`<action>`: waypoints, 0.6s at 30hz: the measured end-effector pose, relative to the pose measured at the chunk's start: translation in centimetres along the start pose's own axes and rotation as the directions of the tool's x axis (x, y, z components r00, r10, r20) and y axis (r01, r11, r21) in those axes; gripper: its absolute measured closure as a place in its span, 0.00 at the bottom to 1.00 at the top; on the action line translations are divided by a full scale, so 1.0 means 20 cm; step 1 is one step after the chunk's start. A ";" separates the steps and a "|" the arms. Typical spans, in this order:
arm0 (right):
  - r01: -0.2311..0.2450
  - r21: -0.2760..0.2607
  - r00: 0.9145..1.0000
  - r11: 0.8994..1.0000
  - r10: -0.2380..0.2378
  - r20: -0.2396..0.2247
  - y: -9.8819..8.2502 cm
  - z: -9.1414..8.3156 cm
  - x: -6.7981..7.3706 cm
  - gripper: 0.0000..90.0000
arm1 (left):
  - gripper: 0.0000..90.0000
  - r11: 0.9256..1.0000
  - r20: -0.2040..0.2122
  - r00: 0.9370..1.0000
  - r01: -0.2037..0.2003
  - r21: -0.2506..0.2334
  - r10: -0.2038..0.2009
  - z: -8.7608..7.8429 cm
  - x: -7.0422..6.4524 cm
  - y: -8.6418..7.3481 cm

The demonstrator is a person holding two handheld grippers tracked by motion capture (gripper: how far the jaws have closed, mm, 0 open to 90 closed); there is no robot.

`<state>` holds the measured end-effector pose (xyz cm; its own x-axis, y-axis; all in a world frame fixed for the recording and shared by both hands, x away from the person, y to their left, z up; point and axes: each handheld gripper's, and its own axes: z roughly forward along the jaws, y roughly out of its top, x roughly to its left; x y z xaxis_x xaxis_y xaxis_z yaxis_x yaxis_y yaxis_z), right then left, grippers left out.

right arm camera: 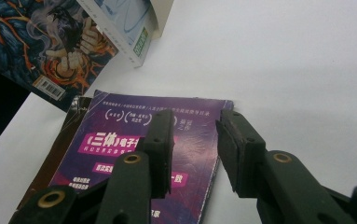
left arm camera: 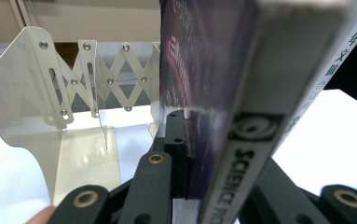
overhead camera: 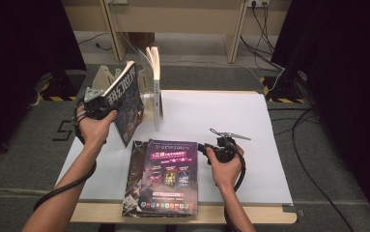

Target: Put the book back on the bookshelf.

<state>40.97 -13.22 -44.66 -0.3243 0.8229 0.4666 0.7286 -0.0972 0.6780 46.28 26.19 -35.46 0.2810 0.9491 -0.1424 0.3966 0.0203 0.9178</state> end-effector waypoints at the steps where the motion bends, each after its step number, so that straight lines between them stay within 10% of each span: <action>1: -0.003 0.003 1.000 1.000 0.003 -0.001 0.00 0.00 0.00 0.73 | 0.88 1.000 0.000 1.000 -0.004 0.007 0.004 0.00 0.00 0.01; 13: -0.007 -0.007 1.000 1.000 0.007 -0.002 0.01 -0.01 0.00 0.74 | 0.91 0.999 -0.027 1.000 0.001 -0.051 -0.003 -0.04 0.04 0.03; 18: -0.004 -0.006 1.000 1.000 0.004 -0.001 0.01 -0.01 0.00 0.74 | 0.91 0.995 -0.067 0.996 -0.061 -0.083 0.055 -0.05 0.04 0.11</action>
<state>40.93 -13.35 -44.45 -0.3223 0.8218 0.4699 0.7265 -0.1035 0.6794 46.58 27.31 -33.17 0.2430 0.9678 -0.0664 0.3052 -0.0113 0.9522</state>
